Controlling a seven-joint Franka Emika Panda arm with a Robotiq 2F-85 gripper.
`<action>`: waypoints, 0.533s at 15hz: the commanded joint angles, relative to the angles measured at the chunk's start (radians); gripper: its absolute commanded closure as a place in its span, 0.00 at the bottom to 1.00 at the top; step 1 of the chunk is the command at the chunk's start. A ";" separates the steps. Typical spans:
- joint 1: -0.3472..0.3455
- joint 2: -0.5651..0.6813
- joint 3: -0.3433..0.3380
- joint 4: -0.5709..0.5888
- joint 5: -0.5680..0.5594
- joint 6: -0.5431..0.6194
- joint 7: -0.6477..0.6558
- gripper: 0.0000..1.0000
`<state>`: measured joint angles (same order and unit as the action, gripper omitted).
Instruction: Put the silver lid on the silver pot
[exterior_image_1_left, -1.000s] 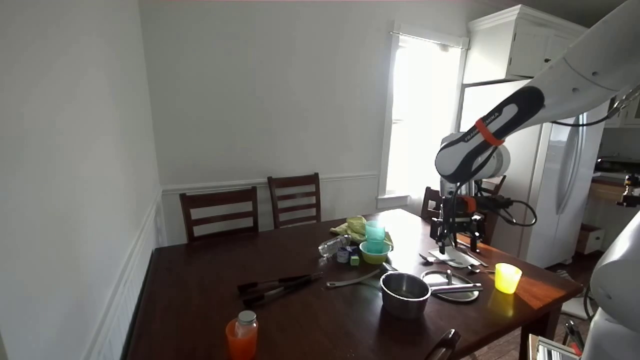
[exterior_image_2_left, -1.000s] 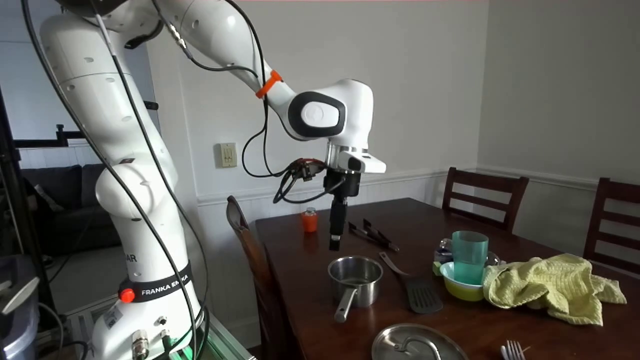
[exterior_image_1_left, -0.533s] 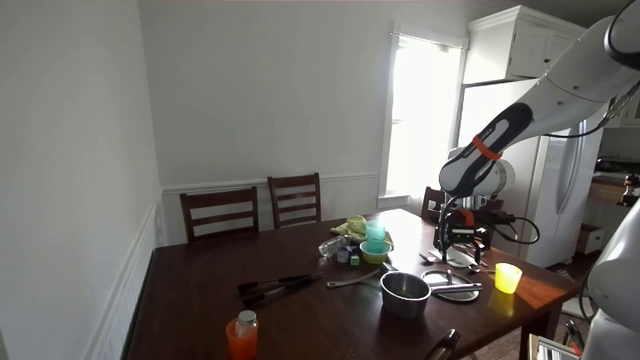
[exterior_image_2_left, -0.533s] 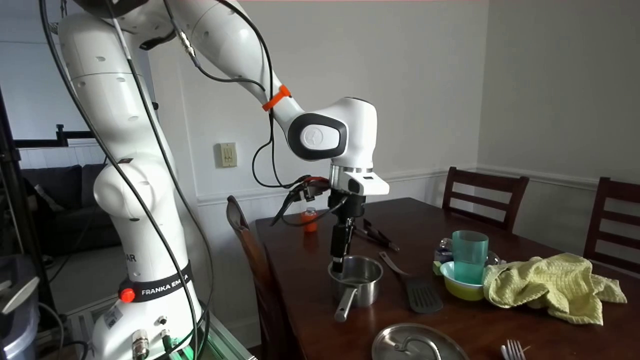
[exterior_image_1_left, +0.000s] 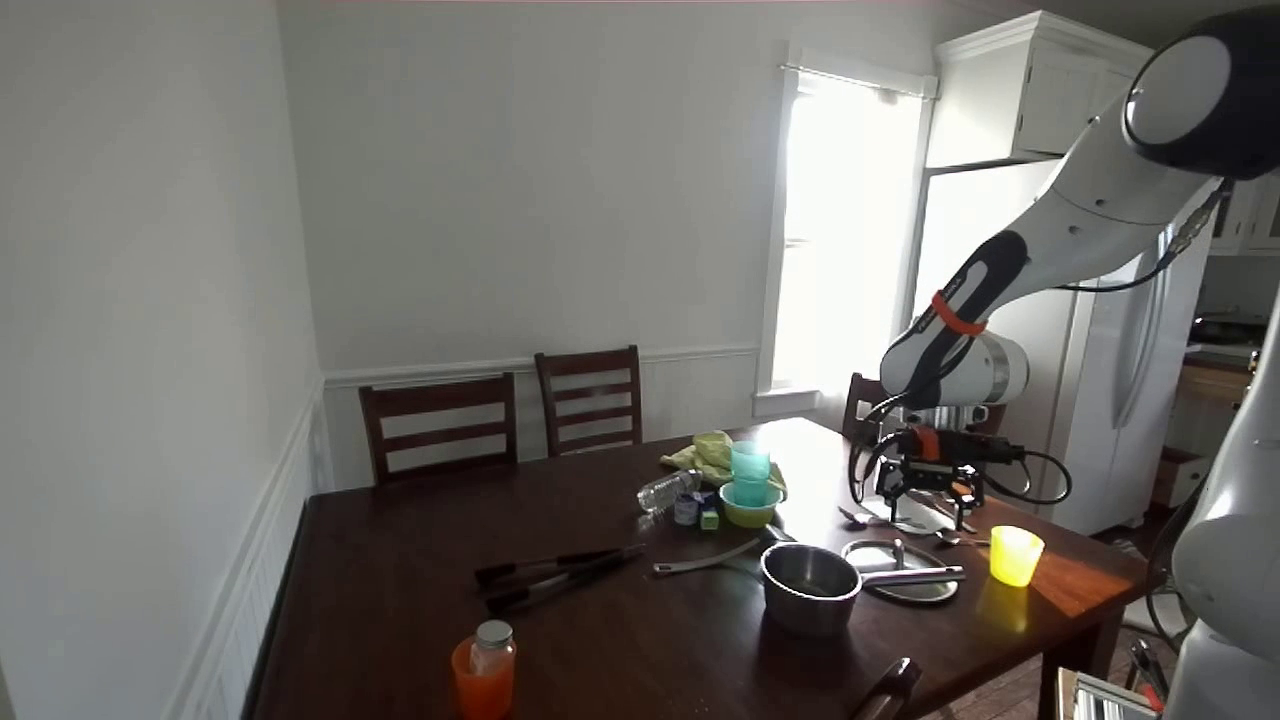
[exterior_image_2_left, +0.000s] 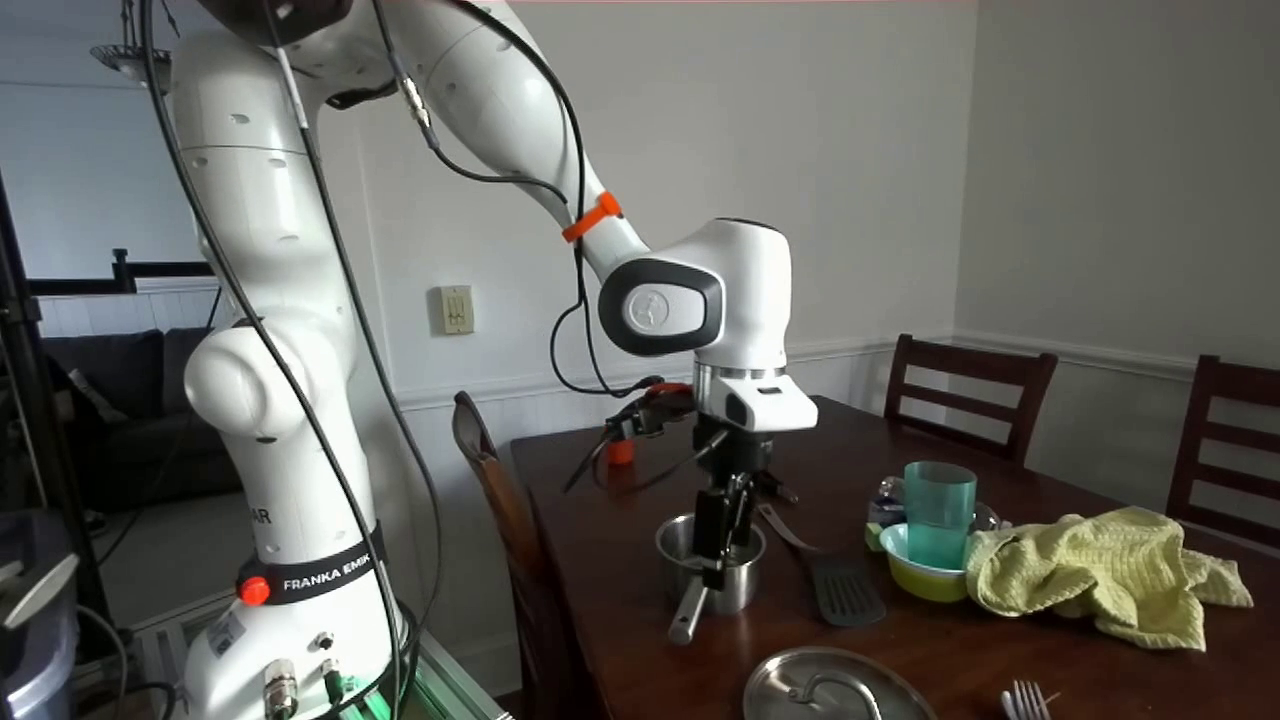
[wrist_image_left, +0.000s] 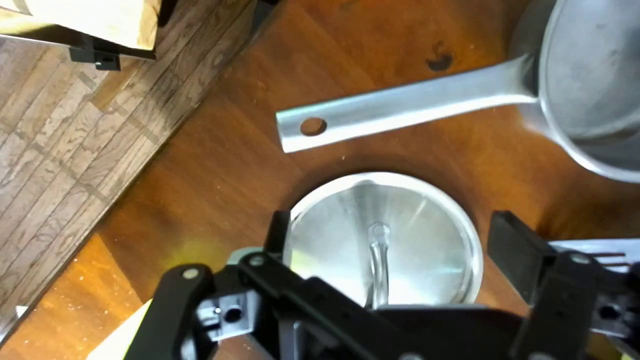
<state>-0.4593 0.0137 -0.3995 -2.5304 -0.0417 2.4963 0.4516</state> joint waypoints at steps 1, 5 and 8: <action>-0.007 0.140 -0.032 0.084 0.158 0.105 -0.077 0.00; -0.036 0.265 -0.004 0.158 0.379 0.181 -0.193 0.00; -0.071 0.337 0.039 0.210 0.500 0.207 -0.273 0.00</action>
<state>-0.4791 0.2680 -0.4123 -2.3905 0.3414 2.6798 0.2638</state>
